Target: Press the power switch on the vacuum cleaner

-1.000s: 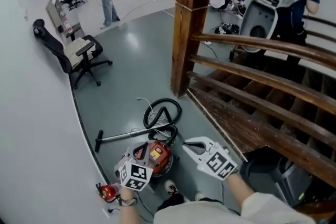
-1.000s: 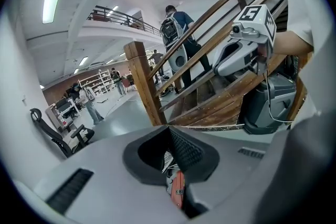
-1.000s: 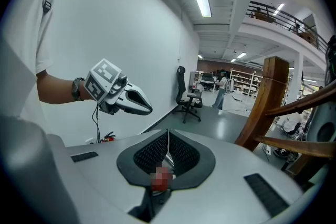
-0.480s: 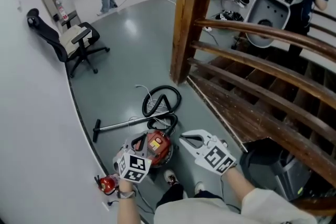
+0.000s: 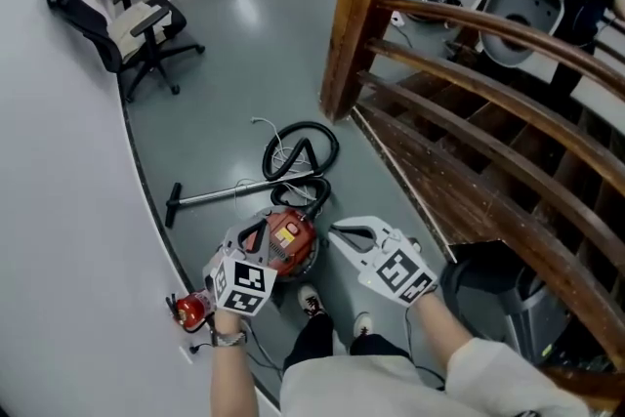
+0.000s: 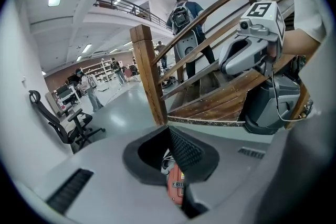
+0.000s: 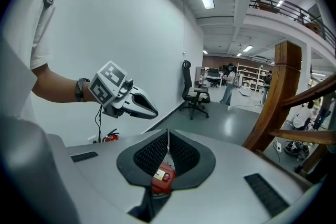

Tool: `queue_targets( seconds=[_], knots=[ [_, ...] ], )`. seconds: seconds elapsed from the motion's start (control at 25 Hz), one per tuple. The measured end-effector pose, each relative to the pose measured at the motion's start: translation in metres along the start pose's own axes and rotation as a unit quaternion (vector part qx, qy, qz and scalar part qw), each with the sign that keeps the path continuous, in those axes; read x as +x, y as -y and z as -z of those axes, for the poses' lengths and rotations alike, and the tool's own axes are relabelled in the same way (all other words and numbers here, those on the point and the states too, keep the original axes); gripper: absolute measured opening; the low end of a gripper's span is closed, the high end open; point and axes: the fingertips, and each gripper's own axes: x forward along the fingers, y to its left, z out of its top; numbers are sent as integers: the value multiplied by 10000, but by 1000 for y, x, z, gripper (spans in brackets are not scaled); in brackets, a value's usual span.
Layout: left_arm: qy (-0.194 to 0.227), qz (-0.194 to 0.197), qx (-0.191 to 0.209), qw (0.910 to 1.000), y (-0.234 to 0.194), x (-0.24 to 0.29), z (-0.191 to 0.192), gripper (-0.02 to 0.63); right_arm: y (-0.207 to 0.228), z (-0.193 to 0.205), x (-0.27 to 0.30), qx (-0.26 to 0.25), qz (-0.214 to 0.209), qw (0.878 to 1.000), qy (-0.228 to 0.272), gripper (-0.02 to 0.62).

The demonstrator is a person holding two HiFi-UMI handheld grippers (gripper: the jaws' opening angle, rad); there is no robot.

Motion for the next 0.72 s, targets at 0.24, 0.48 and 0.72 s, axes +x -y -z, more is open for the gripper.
queue_targets(
  seconds=[0.24,0.48,0.72],
  knots=[
    [135,257,-172,9994,12,9,16,-2,-13,15,14,-16,-160,9997,-161,31],
    [238,459,-333,9981,25,20,31,-2,-18,35,24,306,-93,9992,-258,32],
    [109,551,-492,9972,37,38,44,8,-24,66,33,204,-223,9979,-571,32]
  ],
)
